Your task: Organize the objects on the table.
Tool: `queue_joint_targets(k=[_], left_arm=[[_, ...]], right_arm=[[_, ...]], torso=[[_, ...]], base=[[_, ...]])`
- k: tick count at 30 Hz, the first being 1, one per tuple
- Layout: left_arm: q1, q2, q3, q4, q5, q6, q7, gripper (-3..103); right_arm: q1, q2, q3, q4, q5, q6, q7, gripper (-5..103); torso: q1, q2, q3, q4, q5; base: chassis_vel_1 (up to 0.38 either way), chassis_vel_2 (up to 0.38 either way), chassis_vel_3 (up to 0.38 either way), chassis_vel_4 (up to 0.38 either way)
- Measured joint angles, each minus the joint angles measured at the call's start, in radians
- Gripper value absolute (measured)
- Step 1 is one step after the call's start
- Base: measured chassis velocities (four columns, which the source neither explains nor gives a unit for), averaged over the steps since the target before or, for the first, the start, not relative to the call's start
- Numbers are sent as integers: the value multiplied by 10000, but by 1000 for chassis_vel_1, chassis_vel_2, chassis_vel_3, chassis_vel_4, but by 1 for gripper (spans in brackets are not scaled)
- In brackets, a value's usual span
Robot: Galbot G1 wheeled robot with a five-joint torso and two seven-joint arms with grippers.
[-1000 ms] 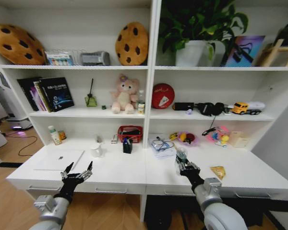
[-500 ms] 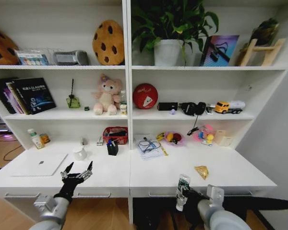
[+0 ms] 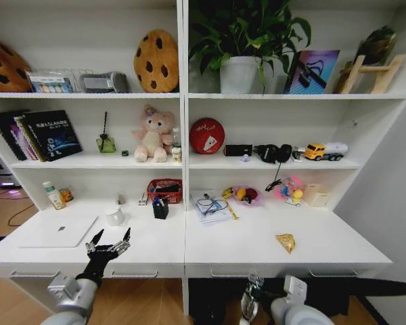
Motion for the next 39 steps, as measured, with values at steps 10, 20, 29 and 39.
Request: queue_joint_targets(k=[10,20,29,39], left_arm=[[0,0,1,0,0,-1,2,100],[1,0,2,1,1,-1,4,100],[0,0,1,1,0,-2,2,100],[1,0,0,1,0,-2,1,100]], right_arm=[[1003,521,-66,-5536,-3096,136,-3998,21],[2108,574,-401,-10773,-9826,3280,-12453,21],[3647,1369,-28,-13926,-15928,8283,-16625,21],[4341,1929,-315,-13808,-15411,8903,-16303,18]], torso=[[0,0,0,1,-2],[0,0,0,-1,-2],[0,-1,0,1,1],[0,-1,0,-1,-2]], base=[[0,0,0,0],[0,0,0,0],[0,0,0,0],[0,0,0,0]])
